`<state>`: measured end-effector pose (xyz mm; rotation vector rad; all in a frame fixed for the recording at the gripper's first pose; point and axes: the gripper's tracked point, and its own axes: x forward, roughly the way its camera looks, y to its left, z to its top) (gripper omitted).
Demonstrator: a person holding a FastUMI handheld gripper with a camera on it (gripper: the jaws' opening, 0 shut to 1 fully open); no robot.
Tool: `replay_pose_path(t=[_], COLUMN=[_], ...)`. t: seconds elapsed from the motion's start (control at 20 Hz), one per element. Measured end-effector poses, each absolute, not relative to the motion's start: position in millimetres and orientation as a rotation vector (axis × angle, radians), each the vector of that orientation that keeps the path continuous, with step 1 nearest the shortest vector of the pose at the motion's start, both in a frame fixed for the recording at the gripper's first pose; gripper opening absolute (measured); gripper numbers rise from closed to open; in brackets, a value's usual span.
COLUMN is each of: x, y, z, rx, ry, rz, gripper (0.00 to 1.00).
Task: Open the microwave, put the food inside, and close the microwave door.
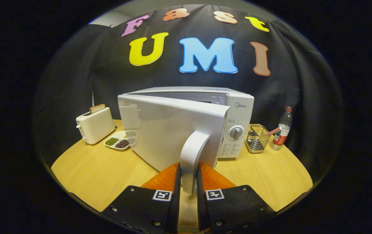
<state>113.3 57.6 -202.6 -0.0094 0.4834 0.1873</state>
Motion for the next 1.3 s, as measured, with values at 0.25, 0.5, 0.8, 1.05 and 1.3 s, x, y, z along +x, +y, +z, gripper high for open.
replay_pose_path(t=[0.25,0.5,0.8,1.05,1.3], x=[81,52,15,-13,-42], y=[82,111,158,200,243], z=[-197,-192,-188,-189,-187], rx=[-0.019,-0.036,-0.068,-0.101,-0.122], ry=[0.491,0.489,0.476,0.495,0.5], rz=[0.208,0.219,0.254,0.325,0.428], gripper=[0.24,0.24,0.3,0.39,0.39])
